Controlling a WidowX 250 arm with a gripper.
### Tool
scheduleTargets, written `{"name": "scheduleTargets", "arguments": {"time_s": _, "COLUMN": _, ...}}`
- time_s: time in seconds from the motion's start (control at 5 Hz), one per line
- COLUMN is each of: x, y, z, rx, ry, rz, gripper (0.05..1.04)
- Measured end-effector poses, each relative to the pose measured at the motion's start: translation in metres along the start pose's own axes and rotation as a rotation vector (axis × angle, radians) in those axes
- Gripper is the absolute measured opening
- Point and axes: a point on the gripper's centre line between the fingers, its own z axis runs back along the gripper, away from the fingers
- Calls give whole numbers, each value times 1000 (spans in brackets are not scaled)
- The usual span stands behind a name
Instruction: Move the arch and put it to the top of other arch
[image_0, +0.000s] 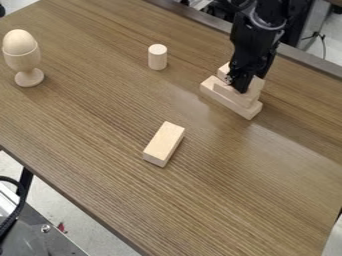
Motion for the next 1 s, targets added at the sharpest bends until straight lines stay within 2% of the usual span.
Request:
{"name": "scheduleTargets", "arguments": {"time_s": 0.4, "x": 2, "y": 2, "z": 1, "rx": 16, "ry": -16, "rz": 18, "gripper": 584}}
{"name": "scheduleTargets", "arguments": {"time_s": 0.6, "x": 3, "y": 3, "z": 1, "rx": 24, "ry": -27, "rz": 28, "gripper": 876}}
{"name": "scheduleTargets", "arguments": {"time_s": 0.8, "x": 0, "y": 6, "z": 2, "rx": 41, "ry": -31, "rz": 36, "gripper": 1003}}
{"name": "scheduleTargets", "arguments": {"time_s": 1.0, "x": -2, "y": 3, "z": 9, "rx": 13, "ry": -31, "rz": 32, "gripper": 999}}
